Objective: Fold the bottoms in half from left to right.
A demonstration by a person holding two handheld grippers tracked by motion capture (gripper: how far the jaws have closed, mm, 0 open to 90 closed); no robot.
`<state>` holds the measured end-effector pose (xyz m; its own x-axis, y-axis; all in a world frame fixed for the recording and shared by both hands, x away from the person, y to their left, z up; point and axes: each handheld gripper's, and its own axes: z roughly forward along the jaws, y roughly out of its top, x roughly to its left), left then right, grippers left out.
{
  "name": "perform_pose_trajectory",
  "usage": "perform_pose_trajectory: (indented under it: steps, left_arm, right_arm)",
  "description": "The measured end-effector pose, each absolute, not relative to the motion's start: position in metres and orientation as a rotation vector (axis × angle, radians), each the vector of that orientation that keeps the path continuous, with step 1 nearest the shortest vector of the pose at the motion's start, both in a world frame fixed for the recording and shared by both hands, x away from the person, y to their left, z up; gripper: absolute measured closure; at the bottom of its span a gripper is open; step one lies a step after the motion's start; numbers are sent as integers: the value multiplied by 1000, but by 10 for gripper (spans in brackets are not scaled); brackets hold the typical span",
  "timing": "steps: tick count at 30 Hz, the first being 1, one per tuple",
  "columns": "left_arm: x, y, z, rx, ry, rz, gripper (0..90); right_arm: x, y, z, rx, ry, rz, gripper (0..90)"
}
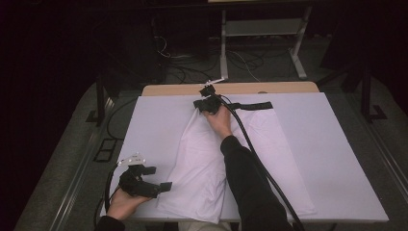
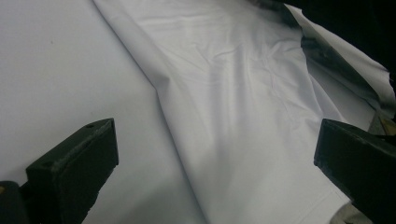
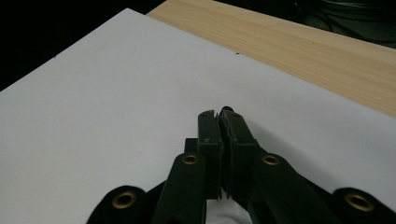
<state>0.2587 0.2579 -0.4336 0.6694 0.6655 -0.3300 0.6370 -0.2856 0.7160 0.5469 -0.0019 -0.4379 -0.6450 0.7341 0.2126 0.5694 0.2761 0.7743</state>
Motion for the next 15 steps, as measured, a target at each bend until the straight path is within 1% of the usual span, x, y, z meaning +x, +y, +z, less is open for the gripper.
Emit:
perform_pose_trajectory:
  steps: [8, 15]
  left_arm:
    - [254, 260, -439, 2004, 1035, -4, 0]
    - [252, 260, -441, 2014, 1065, -69, 0]
  right_arm:
    - [546, -4, -438, 1223, 2342, 1317, 855]
    - [545, -3, -439, 1219, 2344, 1317, 854]
